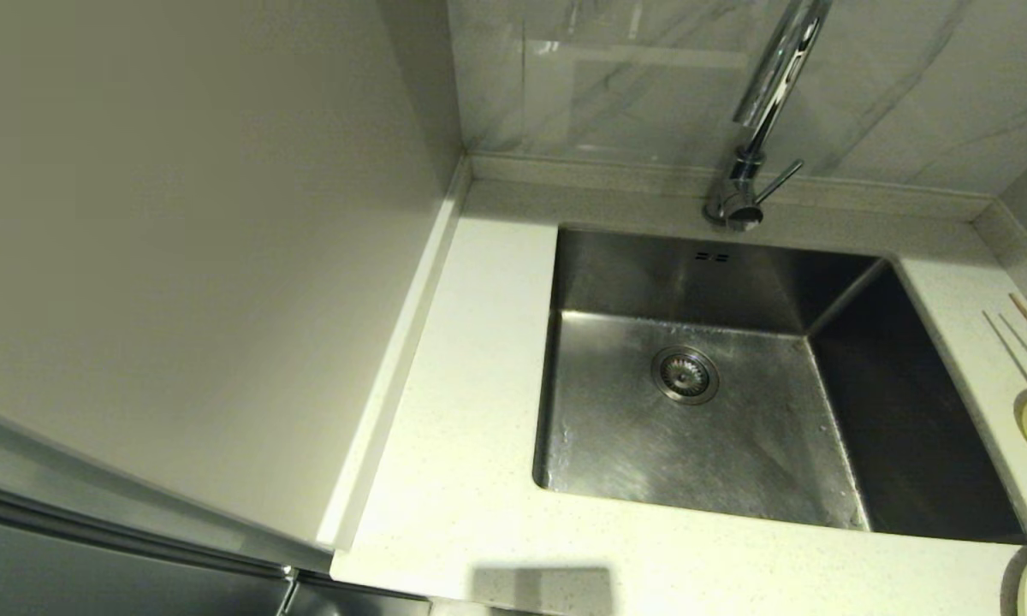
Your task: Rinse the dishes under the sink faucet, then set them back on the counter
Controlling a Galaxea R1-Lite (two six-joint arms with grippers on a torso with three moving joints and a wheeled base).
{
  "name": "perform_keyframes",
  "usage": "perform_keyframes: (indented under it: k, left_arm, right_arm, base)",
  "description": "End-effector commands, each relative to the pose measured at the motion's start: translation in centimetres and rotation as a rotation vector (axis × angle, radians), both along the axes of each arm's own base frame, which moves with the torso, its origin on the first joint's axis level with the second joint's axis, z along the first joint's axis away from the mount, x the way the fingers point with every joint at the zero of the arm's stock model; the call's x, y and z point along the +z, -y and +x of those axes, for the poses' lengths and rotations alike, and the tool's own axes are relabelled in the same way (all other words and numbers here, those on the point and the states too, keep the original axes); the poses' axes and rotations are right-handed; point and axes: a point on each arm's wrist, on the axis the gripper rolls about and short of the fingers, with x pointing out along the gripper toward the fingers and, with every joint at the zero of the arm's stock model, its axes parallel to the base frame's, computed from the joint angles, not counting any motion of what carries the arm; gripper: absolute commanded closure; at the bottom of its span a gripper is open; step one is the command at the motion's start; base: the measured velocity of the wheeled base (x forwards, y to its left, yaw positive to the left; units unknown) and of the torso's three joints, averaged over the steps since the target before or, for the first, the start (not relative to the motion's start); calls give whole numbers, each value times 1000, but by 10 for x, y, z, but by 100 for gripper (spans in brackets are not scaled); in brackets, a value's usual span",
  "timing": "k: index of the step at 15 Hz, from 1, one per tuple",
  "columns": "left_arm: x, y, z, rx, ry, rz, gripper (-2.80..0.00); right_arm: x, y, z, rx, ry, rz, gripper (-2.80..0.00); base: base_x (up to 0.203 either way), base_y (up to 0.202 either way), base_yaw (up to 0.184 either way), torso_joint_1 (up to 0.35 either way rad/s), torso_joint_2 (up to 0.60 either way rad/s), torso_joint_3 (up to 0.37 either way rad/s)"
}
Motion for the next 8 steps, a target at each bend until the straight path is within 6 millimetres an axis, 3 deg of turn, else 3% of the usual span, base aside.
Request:
perform_keyframes:
  k: [1, 8]
  left_arm:
    - [0, 0, 0, 0, 2, -1, 0]
    - [0, 0, 0, 0, 2, -1, 0]
  right_arm:
    - [0, 0, 0, -1, -3, 1, 0]
    - [0, 0, 0, 0, -3, 0, 0]
  base:
    - [0, 0, 0, 0, 0, 0]
    - [0, 0, 0, 0, 0, 0]
